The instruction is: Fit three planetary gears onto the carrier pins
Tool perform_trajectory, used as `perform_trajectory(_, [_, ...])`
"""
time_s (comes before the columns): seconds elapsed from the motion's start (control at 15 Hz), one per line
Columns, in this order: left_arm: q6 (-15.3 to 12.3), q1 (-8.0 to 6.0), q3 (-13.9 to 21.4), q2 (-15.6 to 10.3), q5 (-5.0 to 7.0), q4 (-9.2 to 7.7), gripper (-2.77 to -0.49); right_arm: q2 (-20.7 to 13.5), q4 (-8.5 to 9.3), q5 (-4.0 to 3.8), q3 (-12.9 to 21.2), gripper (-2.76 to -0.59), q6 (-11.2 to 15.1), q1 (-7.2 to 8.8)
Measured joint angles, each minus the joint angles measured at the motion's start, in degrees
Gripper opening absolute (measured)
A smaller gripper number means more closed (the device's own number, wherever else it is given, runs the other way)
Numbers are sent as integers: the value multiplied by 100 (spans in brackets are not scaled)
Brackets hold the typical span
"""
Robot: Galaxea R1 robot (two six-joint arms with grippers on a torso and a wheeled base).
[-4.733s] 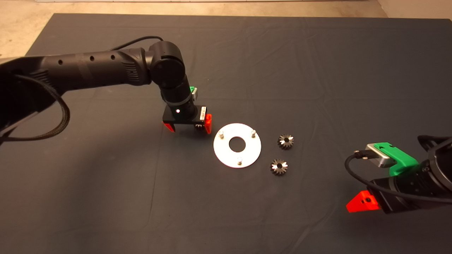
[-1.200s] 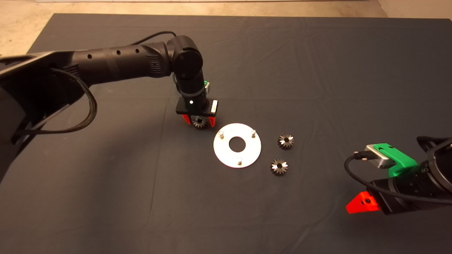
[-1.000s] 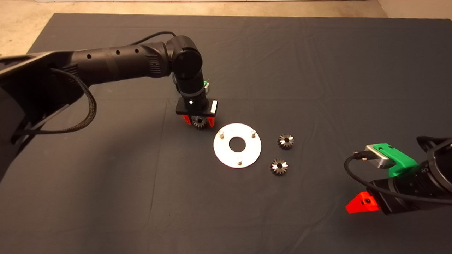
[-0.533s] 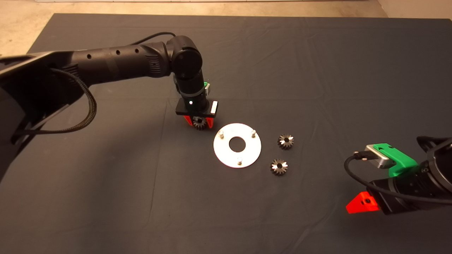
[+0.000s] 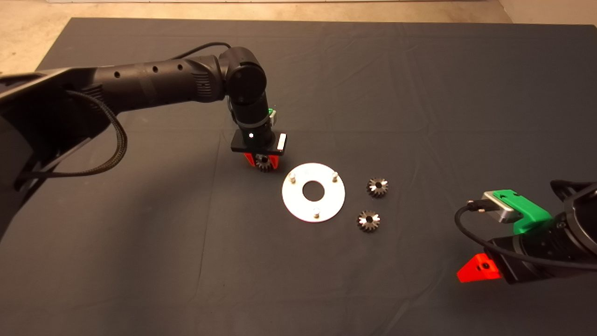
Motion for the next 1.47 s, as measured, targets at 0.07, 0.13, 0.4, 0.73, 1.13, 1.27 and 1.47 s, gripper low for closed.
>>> perform_trajectory(0.07, [0,0,-13,-8,-6,-9,-218,2,0,0,0,-62,0,0])
perform_trajectory(0.13, [0,0,-27,-11,-12,-20,-221,0,0,-2,0,-62,0,0])
perform_trajectory(0.4, [0,-9,-115,-7,-12,-59,-226,2,0,0,0,-62,0,0])
perform_trajectory(0.73, [0,-11,-151,5,-6,-87,-230,0,0,-2,0,-62,0,0])
perform_trajectory(1.13, [-2,-11,-151,-3,-6,-98,-237,2,0,0,0,-62,0,0])
perform_trajectory(1.27, [-4,-11,-154,-13,-4,-102,-237,0,0,0,0,-62,0,0])
perform_trajectory(1.47, [-9,-12,-188,-13,18,-122,-237,0,2,-2,0,-62,0,0])
